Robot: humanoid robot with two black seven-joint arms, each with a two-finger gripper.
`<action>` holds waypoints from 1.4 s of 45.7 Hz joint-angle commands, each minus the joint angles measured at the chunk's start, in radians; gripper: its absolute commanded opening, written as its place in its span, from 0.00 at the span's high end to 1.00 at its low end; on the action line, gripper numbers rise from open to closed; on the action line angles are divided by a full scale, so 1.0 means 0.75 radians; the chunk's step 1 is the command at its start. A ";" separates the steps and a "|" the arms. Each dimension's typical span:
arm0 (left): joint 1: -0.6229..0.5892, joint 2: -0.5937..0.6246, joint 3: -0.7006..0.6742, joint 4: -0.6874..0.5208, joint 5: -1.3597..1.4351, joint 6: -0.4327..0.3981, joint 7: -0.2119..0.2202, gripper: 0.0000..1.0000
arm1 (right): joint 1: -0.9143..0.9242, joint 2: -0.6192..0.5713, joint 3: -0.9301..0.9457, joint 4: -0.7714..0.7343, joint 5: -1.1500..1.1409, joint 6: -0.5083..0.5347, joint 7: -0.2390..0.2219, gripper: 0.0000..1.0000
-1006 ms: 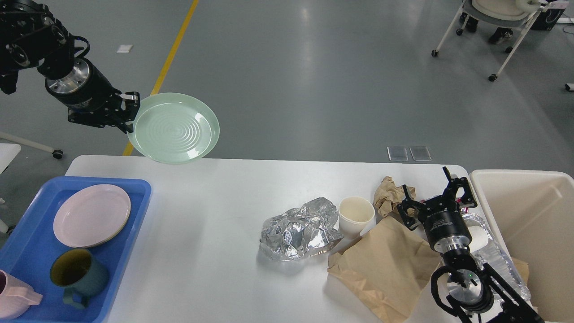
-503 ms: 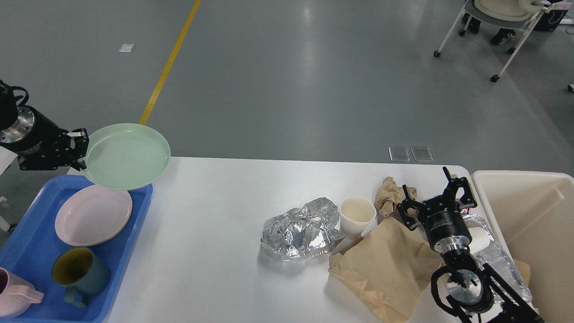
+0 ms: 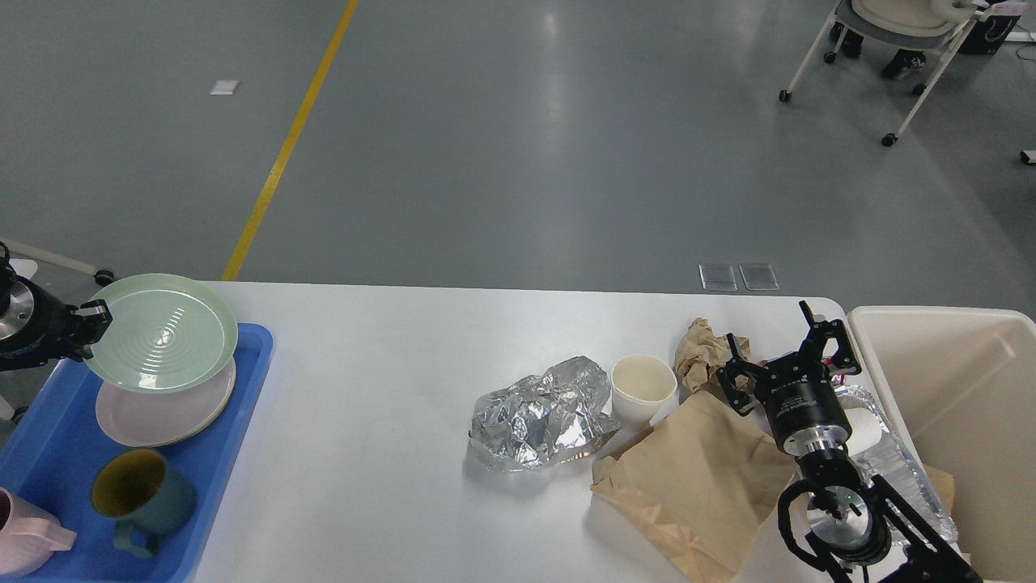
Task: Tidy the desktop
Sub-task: 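Lower the saucer onto the pink plate in the tray and release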
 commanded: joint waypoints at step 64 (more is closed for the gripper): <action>0.184 -0.038 -0.087 0.059 0.000 0.176 -0.004 0.58 | 0.000 0.000 0.000 0.000 0.000 0.000 0.000 0.00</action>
